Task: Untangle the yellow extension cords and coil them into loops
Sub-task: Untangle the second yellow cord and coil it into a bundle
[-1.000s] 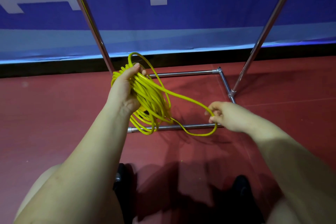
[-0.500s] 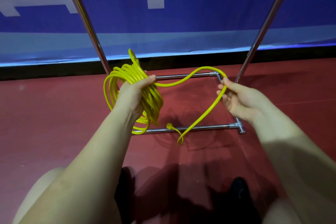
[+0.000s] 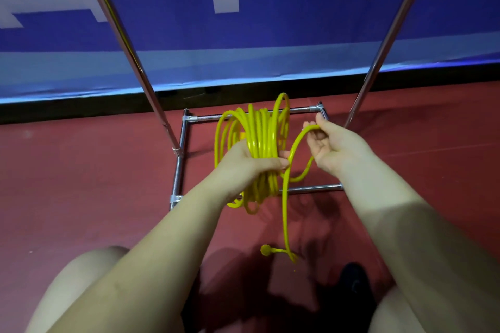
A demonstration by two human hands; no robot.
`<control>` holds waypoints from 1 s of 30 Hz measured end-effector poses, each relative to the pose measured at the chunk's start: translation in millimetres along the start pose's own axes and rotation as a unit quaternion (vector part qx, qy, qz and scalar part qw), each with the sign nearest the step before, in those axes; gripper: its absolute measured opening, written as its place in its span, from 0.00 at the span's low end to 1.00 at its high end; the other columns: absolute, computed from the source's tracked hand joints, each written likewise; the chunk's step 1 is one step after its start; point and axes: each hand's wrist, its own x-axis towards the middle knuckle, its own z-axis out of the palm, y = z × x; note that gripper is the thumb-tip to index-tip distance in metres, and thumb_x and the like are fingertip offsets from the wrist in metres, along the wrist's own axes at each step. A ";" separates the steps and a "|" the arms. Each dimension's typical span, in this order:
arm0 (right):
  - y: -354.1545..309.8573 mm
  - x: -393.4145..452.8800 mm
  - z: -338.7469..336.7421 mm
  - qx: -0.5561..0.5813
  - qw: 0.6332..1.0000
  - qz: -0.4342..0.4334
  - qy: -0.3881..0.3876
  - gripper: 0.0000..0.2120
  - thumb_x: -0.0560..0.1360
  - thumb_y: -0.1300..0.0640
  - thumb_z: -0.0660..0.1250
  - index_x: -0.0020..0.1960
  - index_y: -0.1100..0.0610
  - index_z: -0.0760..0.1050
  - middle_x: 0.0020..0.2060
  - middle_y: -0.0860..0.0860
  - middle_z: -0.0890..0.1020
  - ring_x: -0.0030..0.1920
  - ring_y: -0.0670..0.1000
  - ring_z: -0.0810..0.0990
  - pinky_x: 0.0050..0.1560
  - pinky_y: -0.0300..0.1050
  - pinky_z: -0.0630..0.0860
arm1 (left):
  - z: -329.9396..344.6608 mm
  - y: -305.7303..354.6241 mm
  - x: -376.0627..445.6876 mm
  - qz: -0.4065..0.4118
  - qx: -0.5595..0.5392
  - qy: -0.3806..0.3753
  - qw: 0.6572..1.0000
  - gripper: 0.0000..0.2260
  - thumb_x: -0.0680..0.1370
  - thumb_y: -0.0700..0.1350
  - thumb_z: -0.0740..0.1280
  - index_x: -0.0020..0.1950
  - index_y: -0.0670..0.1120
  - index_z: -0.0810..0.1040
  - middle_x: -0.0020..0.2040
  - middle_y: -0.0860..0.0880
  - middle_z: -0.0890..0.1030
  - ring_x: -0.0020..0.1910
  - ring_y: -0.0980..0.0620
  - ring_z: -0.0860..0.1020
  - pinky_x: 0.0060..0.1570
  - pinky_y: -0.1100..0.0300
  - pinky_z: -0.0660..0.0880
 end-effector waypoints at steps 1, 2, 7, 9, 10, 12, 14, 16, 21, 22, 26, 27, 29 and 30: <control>1.6 0.7 1.1 -0.001 1.000 0.002 -0.001 0.09 0.76 0.63 0.64 0.38 0.63 0.70 0.34 0.54 0.75 0.21 0.46 0.79 0.24 0.36 0.76 | 4.3 -1.5 -0.9 -0.011 -0.010 -0.011 1.000 0.06 0.71 0.32 0.70 0.43 0.43 0.79 0.35 0.51 0.83 0.33 0.53 0.81 0.35 0.58 0.80; 3.0 1.1 2.2 -0.003 1.000 0.004 -0.003 0.09 0.76 0.63 0.64 0.38 0.63 0.70 0.34 0.54 0.74 0.21 0.46 0.78 0.24 0.36 0.76 | 8.1 -4.1 -1.2 -0.020 -0.027 -0.020 0.999 0.06 0.71 0.32 0.70 0.42 0.42 0.79 0.33 0.50 0.82 0.32 0.53 0.81 0.34 0.59 0.79; 2.9 -1.7 1.0 -0.059 0.998 0.006 -0.033 0.08 0.76 0.58 0.65 0.41 0.62 0.71 0.36 0.54 0.75 0.26 0.46 0.81 0.27 0.36 0.78 | 18.6 -11.4 0.7 -0.059 -0.139 -0.031 0.988 0.04 0.71 0.31 0.68 0.43 0.38 0.79 0.32 0.46 0.81 0.28 0.53 0.79 0.33 0.61 0.78; -0.7 -5.1 -0.7 -0.136 0.990 0.004 -0.045 0.10 0.76 0.52 0.65 0.42 0.59 0.71 0.35 0.53 0.76 0.30 0.48 0.80 0.27 0.36 0.78 | 17.7 -10.9 2.2 -0.070 -0.167 -0.022 0.983 0.03 0.71 0.32 0.68 0.42 0.38 0.79 0.32 0.46 0.80 0.27 0.52 0.78 0.34 0.59 0.78; -1.7 -7.1 -1.0 -0.201 0.978 -0.010 -0.050 0.11 0.75 0.50 0.65 0.41 0.57 0.71 0.33 0.52 0.76 0.29 0.47 0.78 0.26 0.35 0.76 | 16.4 -10.0 3.4 -0.072 -0.181 -0.013 0.981 0.03 0.71 0.32 0.68 0.42 0.38 0.78 0.31 0.45 0.80 0.27 0.51 0.78 0.35 0.57 0.78; -0.2 -11.1 -2.0 -0.371 0.923 -0.079 -0.066 0.14 0.74 0.46 0.65 0.39 0.56 0.71 0.30 0.51 0.75 0.24 0.45 0.74 0.24 0.34 0.73 | 11.5 -7.5 7.4 -0.068 -0.204 0.013 0.977 0.04 0.68 0.34 0.69 0.42 0.38 0.79 0.32 0.44 0.80 0.29 0.49 0.79 0.39 0.54 0.79; 4.9 -15.4 -5.3 -0.515 0.836 -0.162 -0.102 0.17 0.73 0.45 0.67 0.35 0.57 0.71 0.27 0.51 0.76 0.22 0.44 0.74 0.25 0.36 0.72 | 4.7 -5.4 12.6 -0.063 -0.221 0.054 0.972 0.09 0.65 0.37 0.71 0.44 0.38 0.79 0.35 0.43 0.79 0.32 0.47 0.79 0.43 0.51 0.78; 13.3 -18.5 -12.5 -0.618 0.748 -0.184 -0.157 0.16 0.70 0.46 0.71 0.34 0.58 0.73 0.25 0.50 0.78 0.24 0.44 0.75 0.28 0.38 0.72 | -3.9 -4.0 18.3 -0.062 -0.240 0.097 0.964 0.07 0.67 0.36 0.71 0.43 0.38 0.79 0.36 0.42 0.78 0.34 0.45 0.77 0.47 0.48 0.77; 36.5 -18.5 -25.3 -0.709 0.628 -0.201 -0.250 0.13 0.71 0.55 0.72 0.36 0.50 0.68 0.31 0.48 0.76 0.30 0.46 0.72 0.35 0.42 0.69 | -19.5 -3.2 24.2 -0.091 -0.296 0.140 0.941 0.03 0.71 0.38 0.69 0.43 0.40 0.80 0.40 0.42 0.77 0.40 0.44 0.76 0.59 0.40 0.71; 38.4 -17.1 -25.3 -0.703 0.632 -0.193 -0.262 0.12 0.73 0.56 0.69 0.37 0.50 0.66 0.31 0.48 0.77 0.30 0.45 0.71 0.36 0.42 0.68 | -21.3 -2.9 24.2 -0.091 -0.305 0.144 0.937 0.02 0.71 0.38 0.69 0.42 0.40 0.80 0.40 0.43 0.77 0.39 0.45 0.76 0.59 0.42 0.71; 40.1 -10.8 -33.3 -0.796 0.518 -0.129 -0.286 0.08 0.76 0.55 0.65 0.43 0.50 0.65 0.34 0.45 0.75 0.33 0.46 0.70 0.34 0.36 0.65 | -35.9 4.8 23.5 -0.084 -0.340 0.168 0.921 0.05 0.74 0.39 0.66 0.39 0.42 0.78 0.34 0.47 0.78 0.35 0.49 0.76 0.50 0.51 0.75; 40.4 -9.6 -36.4 -0.823 0.478 -0.117 -0.284 0.07 0.76 0.55 0.65 0.45 0.51 0.66 0.34 0.45 0.73 0.35 0.47 0.70 0.33 0.33 0.64 | -41.6 7.2 24.5 -0.081 -0.348 0.176 0.917 0.06 0.75 0.40 0.66 0.38 0.43 0.77 0.32 0.48 0.78 0.34 0.50 0.77 0.47 0.53 0.76; 40.0 -7.3 -40.9 -0.835 0.464 -0.104 -0.278 0.07 0.76 0.56 0.65 0.47 0.52 0.66 0.34 0.44 0.73 0.35 0.46 0.70 0.34 0.34 0.64 | -51.7 10.9 26.0 -0.070 -0.355 0.191 0.912 0.08 0.76 0.42 0.65 0.37 0.44 0.77 0.29 0.49 0.79 0.31 0.52 0.78 0.40 0.56 0.79; 38.5 -6.7 -41.6 -0.827 0.481 -0.110 -0.271 0.07 0.76 0.56 0.65 0.47 0.52 0.67 0.33 0.43 0.73 0.33 0.44 0.70 0.35 0.37 0.66 | -54.9 11.5 26.2 -0.066 -0.356 0.195 0.912 0.09 0.76 0.43 0.65 0.37 0.44 0.77 0.29 0.49 0.79 0.29 0.52 0.78 0.38 0.56 0.79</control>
